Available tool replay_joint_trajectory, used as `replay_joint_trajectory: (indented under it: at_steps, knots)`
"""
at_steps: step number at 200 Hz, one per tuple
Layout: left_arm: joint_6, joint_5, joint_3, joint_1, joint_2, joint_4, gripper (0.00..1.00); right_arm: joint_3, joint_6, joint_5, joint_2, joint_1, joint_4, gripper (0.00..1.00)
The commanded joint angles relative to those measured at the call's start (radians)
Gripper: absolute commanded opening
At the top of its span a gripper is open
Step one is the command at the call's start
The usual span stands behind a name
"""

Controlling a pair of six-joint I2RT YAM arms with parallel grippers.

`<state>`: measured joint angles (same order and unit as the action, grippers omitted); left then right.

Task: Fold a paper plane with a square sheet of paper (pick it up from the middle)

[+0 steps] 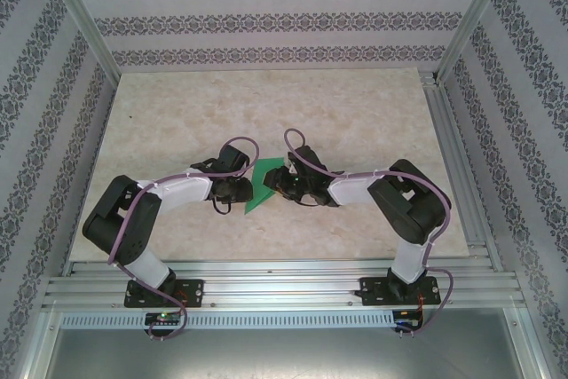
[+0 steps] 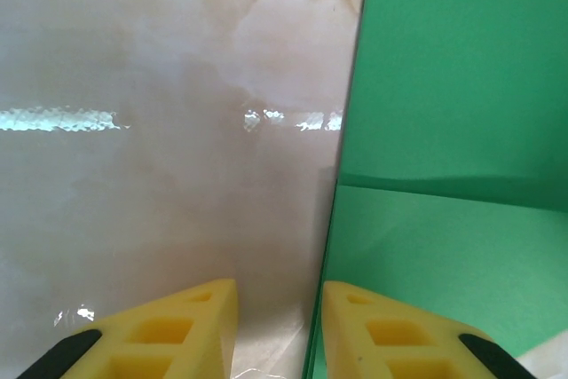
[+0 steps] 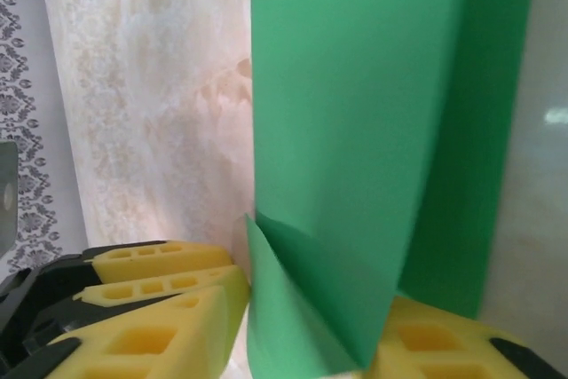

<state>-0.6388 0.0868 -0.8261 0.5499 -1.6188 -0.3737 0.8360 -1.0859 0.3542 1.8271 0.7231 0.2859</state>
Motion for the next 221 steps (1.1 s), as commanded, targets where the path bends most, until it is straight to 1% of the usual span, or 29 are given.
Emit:
replay_joint_trajectory:
  at_steps: [1, 8, 19, 32, 44, 60, 88, 105, 116, 147, 165, 189, 207, 221]
  knots:
    - [0.019, -0.018, -0.02, -0.014, -0.002, -0.027, 0.33, 0.037, -0.003, 0.015, 0.031, 0.015, 0.021, 0.32]
    - [0.02, -0.018, -0.019, -0.013, 0.004, -0.028, 0.33, 0.04, -0.007, 0.014, 0.037, 0.014, 0.016, 0.28]
    - [0.022, -0.016, -0.022, -0.014, 0.017, -0.03, 0.34, 0.037, -0.013, 0.001, 0.037, 0.014, 0.015, 0.18]
    - [0.028, -0.018, -0.024, -0.014, 0.038, -0.037, 0.37, 0.033, -0.014, -0.029, 0.017, 0.012, -0.009, 0.08]
    - [0.035, -0.02, -0.027, -0.014, 0.062, -0.044, 0.4, 0.023, -0.004, -0.072, -0.019, 0.011, -0.043, 0.04]
    - [0.048, -0.022, -0.03, -0.015, 0.102, -0.047, 0.47, 0.0, 0.006, -0.133, -0.089, 0.009, -0.088, 0.01]
    - [0.076, -0.021, -0.029, -0.015, 0.171, -0.012, 0.62, -0.031, 0.015, -0.253, -0.212, 0.01, -0.186, 0.01]
    - [0.106, -0.002, -0.025, -0.014, 0.205, 0.045, 0.72, -0.044, -0.003, -0.316, -0.265, 0.014, -0.232, 0.0]
    - [0.135, 0.021, -0.016, -0.014, 0.224, 0.099, 0.77, -0.052, -0.026, -0.352, -0.289, 0.019, -0.251, 0.0]
    - [0.212, 0.093, 0.065, -0.014, 0.264, 0.315, 0.92, -0.023, -0.091, -0.429, -0.3, 0.029, -0.321, 0.01]
    - [0.235, 0.121, 0.099, -0.015, 0.283, 0.389, 1.0, 0.017, -0.116, -0.445, -0.287, 0.034, -0.355, 0.02]
    - [0.269, 0.137, 0.115, -0.016, 0.294, 0.414, 1.0, 0.072, -0.148, -0.445, -0.251, 0.039, -0.415, 0.03]
    - [0.324, 0.163, 0.126, -0.012, 0.286, 0.42, 1.0, 0.063, -0.203, -0.431, -0.224, 0.039, -0.392, 0.03]
    - [0.378, 0.157, 0.147, 0.0, 0.278, 0.434, 1.0, 0.045, -0.246, -0.418, -0.203, 0.038, -0.354, 0.04]
